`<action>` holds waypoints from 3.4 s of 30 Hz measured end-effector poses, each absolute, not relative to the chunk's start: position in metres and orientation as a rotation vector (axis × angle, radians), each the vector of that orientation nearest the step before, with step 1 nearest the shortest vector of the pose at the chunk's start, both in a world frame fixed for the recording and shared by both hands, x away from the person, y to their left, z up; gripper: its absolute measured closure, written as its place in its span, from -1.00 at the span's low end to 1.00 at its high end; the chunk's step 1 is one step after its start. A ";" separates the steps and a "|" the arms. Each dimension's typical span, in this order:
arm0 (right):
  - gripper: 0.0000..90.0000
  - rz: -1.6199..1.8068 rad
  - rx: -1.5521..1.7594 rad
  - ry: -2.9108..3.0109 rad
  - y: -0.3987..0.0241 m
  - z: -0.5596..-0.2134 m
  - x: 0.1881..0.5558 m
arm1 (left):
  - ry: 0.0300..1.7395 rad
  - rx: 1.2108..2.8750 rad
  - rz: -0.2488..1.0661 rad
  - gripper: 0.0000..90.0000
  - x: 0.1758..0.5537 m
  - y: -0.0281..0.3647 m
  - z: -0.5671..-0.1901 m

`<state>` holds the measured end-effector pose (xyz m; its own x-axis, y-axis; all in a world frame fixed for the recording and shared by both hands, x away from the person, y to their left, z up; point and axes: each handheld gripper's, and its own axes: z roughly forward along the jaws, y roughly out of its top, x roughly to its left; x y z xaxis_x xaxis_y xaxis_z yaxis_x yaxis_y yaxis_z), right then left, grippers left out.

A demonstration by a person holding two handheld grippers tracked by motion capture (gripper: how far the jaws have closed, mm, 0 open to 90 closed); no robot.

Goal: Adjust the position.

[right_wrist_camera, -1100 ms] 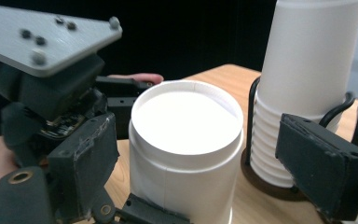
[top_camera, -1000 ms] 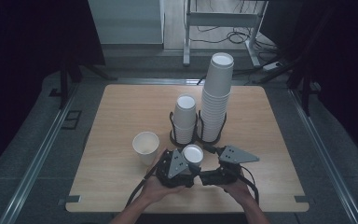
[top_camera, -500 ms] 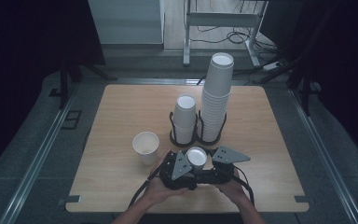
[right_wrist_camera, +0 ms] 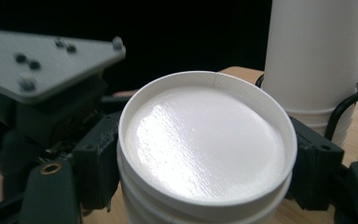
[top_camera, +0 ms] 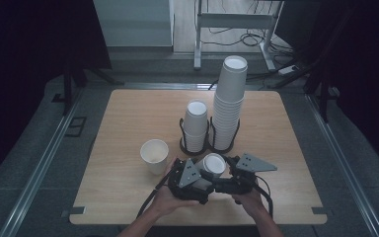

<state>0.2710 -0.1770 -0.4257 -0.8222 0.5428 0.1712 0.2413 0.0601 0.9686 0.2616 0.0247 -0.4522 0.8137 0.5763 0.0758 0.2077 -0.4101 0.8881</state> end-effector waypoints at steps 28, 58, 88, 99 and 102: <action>-0.58 1.855 0.815 2.109 -0.185 -0.425 0.272 | 0.507 2.130 0.527 -0.71 0.258 0.029 -0.455; -0.74 1.405 0.622 2.573 -0.185 -0.400 0.295 | 0.433 2.345 0.678 -0.71 0.258 0.031 -0.450; -0.46 1.700 0.697 2.509 -0.195 -0.416 0.296 | 0.484 2.192 0.553 -0.97 0.262 0.036 -0.449; -0.46 1.902 0.774 2.389 -0.212 -0.425 0.295 | 0.478 2.145 0.516 -1.00 0.262 0.040 -0.451; -0.46 1.946 0.783 2.359 -0.213 -0.427 0.294 | 0.471 2.143 0.521 -1.00 0.263 0.038 -0.448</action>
